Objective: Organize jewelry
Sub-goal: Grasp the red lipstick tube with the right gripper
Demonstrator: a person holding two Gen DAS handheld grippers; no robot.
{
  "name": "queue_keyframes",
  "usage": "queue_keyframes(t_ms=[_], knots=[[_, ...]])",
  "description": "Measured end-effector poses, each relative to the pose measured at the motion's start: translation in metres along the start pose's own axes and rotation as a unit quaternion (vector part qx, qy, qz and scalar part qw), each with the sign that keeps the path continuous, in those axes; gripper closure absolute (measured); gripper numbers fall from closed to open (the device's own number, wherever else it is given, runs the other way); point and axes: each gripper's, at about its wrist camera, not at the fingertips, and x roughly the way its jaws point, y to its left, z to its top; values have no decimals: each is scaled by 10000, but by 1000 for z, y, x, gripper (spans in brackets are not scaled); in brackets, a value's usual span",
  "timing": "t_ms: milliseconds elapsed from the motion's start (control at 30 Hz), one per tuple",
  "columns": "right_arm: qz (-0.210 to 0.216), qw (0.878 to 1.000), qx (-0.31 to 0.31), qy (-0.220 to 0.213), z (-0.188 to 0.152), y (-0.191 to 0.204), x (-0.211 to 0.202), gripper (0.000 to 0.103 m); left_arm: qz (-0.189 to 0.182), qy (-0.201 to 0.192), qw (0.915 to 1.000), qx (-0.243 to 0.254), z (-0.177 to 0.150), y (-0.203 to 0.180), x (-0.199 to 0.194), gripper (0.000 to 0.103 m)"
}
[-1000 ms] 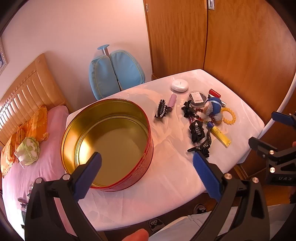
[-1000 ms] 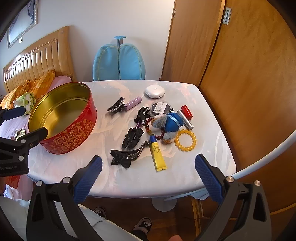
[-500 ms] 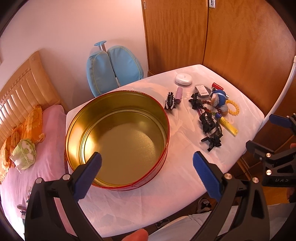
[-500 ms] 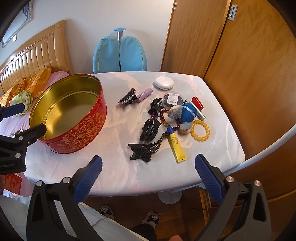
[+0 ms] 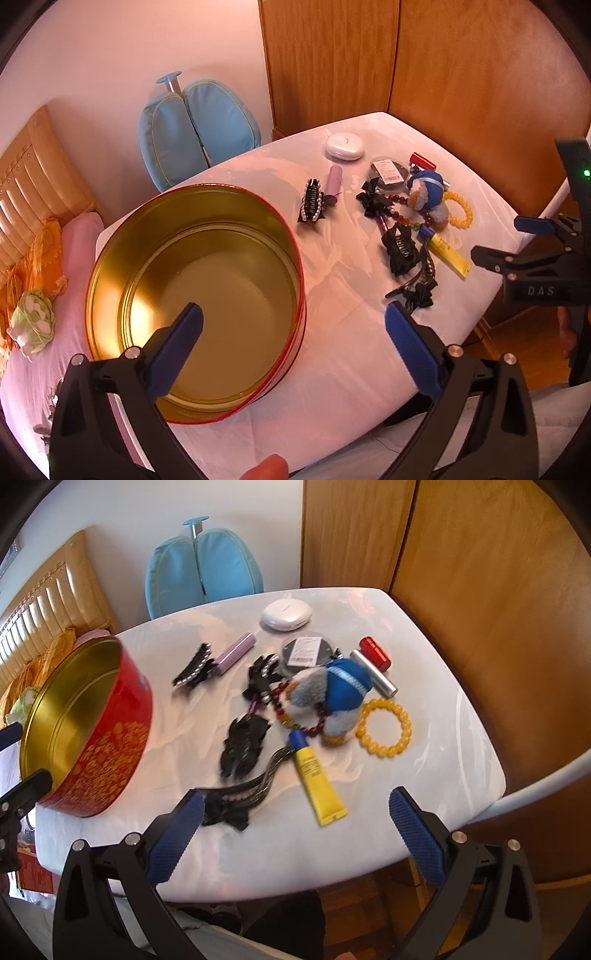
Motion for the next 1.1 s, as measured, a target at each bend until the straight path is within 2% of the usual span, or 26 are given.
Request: queue_keyframes(t_ms=[200,367,433,600,767,833,867,967,1033,1100], knots=[[-69,9996,-3,-259,60,-70,49,2,24,-138,9998,155,57,-34,28,7],[-59,9993,-205,-314,106,-101,103,2,-378,-477,9979,242,108,-72,63,7],[-20,9995,-188,-269,120,-111,124,2,-430,-565,9971,258,124,-85,83,7],[137,9994,-247,-203,144,-121,159,2,-406,-217,9981,405,153,-111,130,7],[209,9988,-421,-136,154,-121,179,4,-385,35,9974,606,159,-127,150,7],[264,9986,-446,-74,155,-122,186,15,-358,52,9970,688,159,-132,151,7],[287,9984,-478,8,155,-122,190,28,-373,53,9968,710,159,-134,152,7],[350,9981,-483,173,151,-122,196,32,-399,83,9965,733,156,-137,150,7],[430,9974,-520,248,146,-122,197,41,-408,102,9964,738,155,-137,150,7],[468,9967,-603,271,139,-122,195,58,-417,108,9965,721,154,-137,149,7]])
